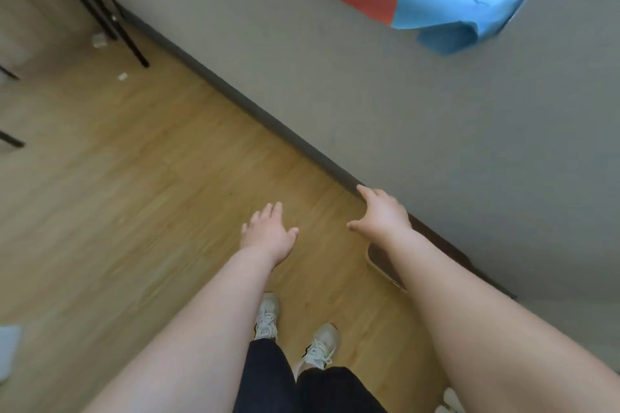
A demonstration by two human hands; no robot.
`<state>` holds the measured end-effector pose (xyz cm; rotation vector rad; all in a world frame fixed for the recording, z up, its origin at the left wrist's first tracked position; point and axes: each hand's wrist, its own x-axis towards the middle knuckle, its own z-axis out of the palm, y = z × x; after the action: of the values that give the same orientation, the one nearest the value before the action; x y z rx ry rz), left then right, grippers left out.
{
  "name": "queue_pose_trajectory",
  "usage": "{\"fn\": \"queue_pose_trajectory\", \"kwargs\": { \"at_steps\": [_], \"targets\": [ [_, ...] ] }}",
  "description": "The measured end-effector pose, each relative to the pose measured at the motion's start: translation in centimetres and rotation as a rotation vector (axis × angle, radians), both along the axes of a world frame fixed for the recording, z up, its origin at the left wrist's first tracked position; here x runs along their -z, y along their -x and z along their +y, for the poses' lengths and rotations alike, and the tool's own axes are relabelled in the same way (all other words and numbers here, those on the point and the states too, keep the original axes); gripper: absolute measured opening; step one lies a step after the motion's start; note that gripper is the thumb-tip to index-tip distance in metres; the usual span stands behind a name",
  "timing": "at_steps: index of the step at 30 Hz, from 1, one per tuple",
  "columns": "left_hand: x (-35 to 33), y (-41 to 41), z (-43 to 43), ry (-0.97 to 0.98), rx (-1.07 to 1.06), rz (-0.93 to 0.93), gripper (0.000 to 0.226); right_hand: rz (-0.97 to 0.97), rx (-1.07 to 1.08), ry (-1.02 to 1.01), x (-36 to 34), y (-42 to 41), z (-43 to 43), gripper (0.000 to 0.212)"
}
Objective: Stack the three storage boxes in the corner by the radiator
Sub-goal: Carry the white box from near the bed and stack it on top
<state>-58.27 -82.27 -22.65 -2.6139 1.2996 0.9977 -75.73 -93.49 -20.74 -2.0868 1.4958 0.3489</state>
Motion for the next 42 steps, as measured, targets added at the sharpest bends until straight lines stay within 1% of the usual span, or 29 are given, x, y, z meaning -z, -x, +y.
{"fn": "queue_pose_trajectory", "kwargs": {
  "at_steps": [7, 15, 18, 23, 26, 32, 37, 42],
  "targets": [
    [-1.8, -6.8, 7.5, -0.024, -0.196, -0.007, 0.072, 0.013, -0.269, 0.006, -2.0, -9.7, 5.7, 0.088],
    [-4.5, -16.6, 17.2, -0.019, -0.340, -0.035, 0.072, 0.010, -0.443, 0.029, -4.4, -21.8, 13.3, 0.088],
    [-5.2, -20.9, 22.4, -0.032, -0.410, -0.041, 0.071, 0.004, -0.527, 0.038, -5.1, -27.6, 17.5, 0.088],
    [-5.8, -26.3, 28.7, -0.028, -0.479, -0.061, 0.072, 0.010, -0.652, 0.060, -5.6, -34.8, 23.5, 0.089],
    [-6.2, -29.7, 33.6, -0.040, -0.563, -0.077, 0.073, -0.003, -0.747, 0.060, -6.0, -39.4, 27.7, 0.088],
    [-6.9, -34.0, 41.3, -0.077, -0.707, -0.092, 0.073, 0.007, -0.917, 0.049, -6.2, -46.6, 33.3, 0.089],
    [-6.7, -37.3, 47.3, -0.102, -0.860, -0.058, 0.072, 0.023, -1.099, 0.043, -5.6, -53.5, 38.5, 0.088],
    [-5.9, -40.9, 51.0, -0.111, -0.986, -0.049, 0.071, 0.024, -1.255, 0.015, -4.7, -59.7, 42.4, 0.086]
  ]
}}
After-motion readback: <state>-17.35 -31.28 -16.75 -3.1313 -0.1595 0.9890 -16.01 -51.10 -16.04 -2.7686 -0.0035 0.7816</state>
